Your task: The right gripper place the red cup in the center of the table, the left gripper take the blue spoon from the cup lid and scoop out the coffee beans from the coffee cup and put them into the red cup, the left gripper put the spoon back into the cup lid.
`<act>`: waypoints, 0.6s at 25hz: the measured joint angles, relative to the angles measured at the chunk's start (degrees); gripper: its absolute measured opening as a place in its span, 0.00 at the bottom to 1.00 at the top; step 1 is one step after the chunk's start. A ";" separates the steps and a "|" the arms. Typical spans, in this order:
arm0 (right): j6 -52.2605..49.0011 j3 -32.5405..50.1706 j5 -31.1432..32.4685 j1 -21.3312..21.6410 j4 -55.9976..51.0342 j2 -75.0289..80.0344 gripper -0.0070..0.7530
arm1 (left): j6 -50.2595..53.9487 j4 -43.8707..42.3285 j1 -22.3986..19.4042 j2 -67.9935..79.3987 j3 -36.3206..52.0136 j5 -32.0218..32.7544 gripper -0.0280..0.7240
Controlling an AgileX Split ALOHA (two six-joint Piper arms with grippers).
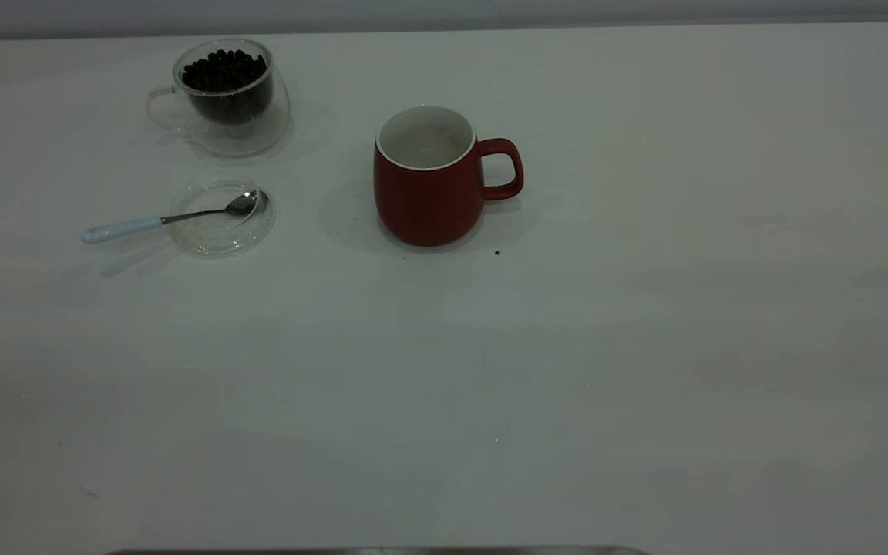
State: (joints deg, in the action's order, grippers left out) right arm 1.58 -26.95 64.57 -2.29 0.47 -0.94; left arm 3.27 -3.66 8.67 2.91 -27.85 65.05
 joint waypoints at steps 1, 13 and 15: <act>0.00 0.00 0.00 0.00 0.00 0.00 0.71 | 0.00 0.00 0.00 -0.90 0.00 0.00 0.49; 0.00 0.00 0.00 0.00 0.00 0.00 0.71 | -0.20 0.14 -2.43 -4.01 0.00 0.00 0.49; 0.00 0.00 0.00 0.00 0.00 0.00 0.71 | -0.32 0.20 -5.26 -4.01 0.00 0.00 0.49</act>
State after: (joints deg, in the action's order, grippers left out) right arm 1.58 -26.95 64.57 -2.29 0.47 -0.94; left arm 2.95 -3.46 3.42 -1.10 -27.85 65.05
